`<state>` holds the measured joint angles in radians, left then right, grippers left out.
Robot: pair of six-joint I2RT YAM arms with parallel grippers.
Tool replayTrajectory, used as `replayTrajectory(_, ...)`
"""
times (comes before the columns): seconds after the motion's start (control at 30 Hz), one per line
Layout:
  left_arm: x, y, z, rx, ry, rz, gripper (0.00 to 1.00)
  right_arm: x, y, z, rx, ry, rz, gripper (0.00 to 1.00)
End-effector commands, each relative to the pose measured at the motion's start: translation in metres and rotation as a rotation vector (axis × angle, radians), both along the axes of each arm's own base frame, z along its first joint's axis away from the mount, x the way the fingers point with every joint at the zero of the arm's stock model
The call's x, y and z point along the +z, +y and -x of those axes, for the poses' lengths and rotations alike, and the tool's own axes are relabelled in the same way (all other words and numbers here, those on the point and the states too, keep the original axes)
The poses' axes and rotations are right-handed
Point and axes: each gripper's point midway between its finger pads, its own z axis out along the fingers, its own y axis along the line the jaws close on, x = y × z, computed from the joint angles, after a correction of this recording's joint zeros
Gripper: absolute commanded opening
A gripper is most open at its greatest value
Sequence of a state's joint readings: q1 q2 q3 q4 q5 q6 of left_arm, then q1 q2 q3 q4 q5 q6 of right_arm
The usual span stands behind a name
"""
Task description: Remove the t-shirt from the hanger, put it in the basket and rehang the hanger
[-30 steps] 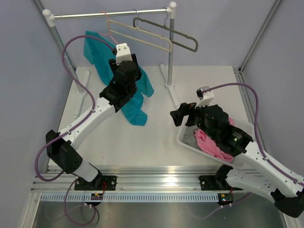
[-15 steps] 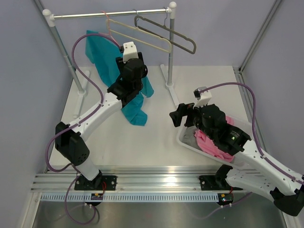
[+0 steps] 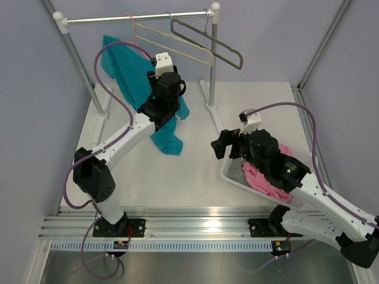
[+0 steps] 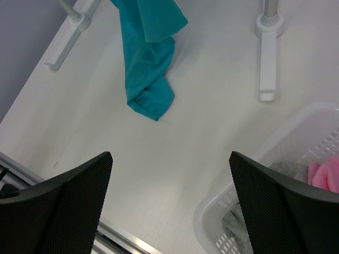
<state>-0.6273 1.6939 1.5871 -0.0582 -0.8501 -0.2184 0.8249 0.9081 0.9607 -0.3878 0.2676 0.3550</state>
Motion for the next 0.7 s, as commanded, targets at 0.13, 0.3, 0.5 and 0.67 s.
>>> replayTrajectory(0.13, 0.019, 0.025, 0.007, 0.08, -0.056, 0.044, 0.53, 0.021, 0.007, 0.002, 0.036, -0.037, -0.02, 1.0)
replayTrajectory(0.3, 0.01, 0.043, 0.019, 0.115, -0.025, 0.011, 0.5, 0.023, 0.006, 0.002, 0.036, -0.042, -0.023, 1.0)
replayTrajectory(0.5, 0.016, 0.058, 0.04, 0.101, -0.021, -0.006, 0.37, 0.021, 0.007, 0.001, 0.036, -0.039, -0.02, 0.99)
replayTrajectory(0.67, 0.03, 0.069, 0.054, 0.103, -0.031, -0.02, 0.1, 0.018, 0.007, -0.001, 0.026, -0.033, -0.009, 1.0)
